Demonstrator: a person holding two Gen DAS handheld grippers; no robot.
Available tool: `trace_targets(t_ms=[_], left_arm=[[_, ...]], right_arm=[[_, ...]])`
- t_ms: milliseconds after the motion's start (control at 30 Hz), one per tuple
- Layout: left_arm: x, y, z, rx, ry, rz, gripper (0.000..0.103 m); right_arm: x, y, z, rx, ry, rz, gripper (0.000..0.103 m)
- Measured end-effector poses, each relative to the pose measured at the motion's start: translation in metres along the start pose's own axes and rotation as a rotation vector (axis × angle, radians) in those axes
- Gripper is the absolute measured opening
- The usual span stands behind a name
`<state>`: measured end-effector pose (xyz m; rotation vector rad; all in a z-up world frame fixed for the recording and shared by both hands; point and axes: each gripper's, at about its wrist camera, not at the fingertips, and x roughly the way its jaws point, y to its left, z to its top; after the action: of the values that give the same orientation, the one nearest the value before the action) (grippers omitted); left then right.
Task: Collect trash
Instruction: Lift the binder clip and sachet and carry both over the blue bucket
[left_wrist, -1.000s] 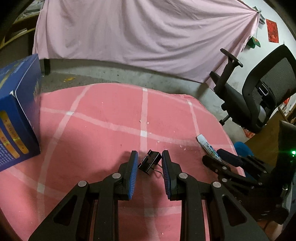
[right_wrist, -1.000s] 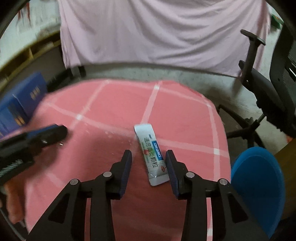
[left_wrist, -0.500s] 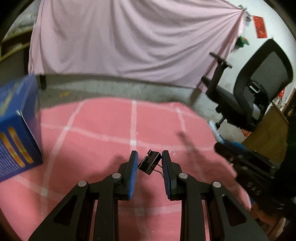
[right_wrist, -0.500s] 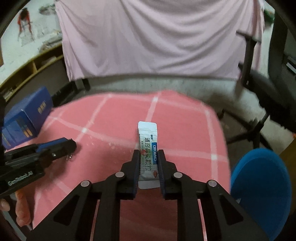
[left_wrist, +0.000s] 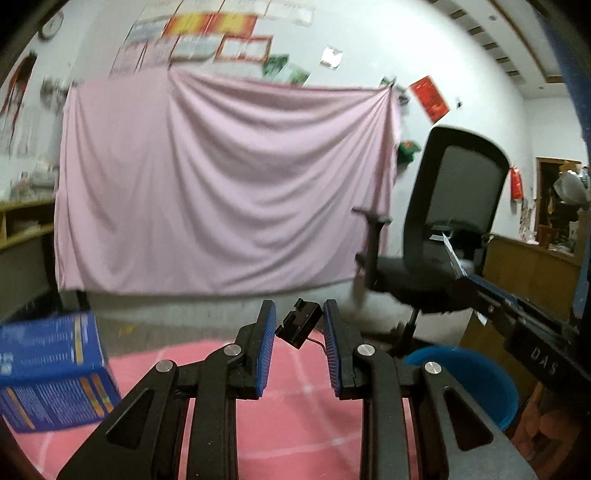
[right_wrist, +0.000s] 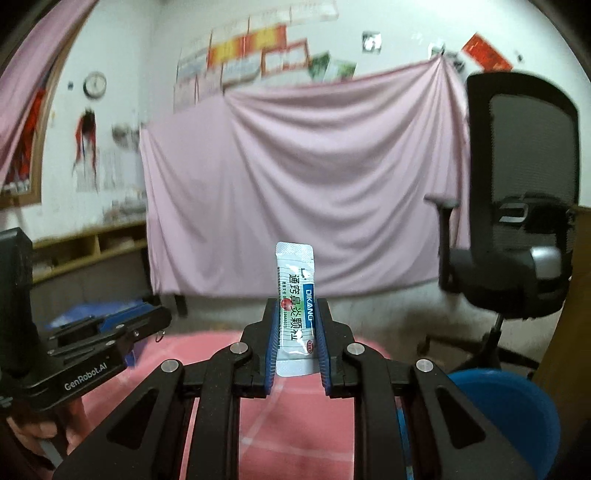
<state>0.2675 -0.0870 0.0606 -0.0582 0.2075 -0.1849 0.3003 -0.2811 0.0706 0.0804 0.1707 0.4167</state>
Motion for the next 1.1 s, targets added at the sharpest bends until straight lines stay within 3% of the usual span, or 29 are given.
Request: trace_targets(t_ms=[300,533,867,1100], left_arm=[[-0.027,-0.081,0.028,0.124,-0.137,-0.103,0.022],[-0.020,-0.154,0.027,0.228,-0.155,-0.179,0.022],[0.015,-0.212,0.007,0.252,-0.052,-0.271,0.022],[0.056,-0.225,-0.009,0.189,0.123,-0.297,0.022]], right_arm=[[-0.054,-0.038,0.015,0.016,-0.132,-0.108,0.017],[-0.092,-0.081,0.011,0.059,-0.173,-0.189,0.017],[-0.103,-0.132,-0.007,0.128,-0.093,-0.270,0.017],[-0.094,-0.161,-0.025,0.196,0.017,-0.307,0.017]])
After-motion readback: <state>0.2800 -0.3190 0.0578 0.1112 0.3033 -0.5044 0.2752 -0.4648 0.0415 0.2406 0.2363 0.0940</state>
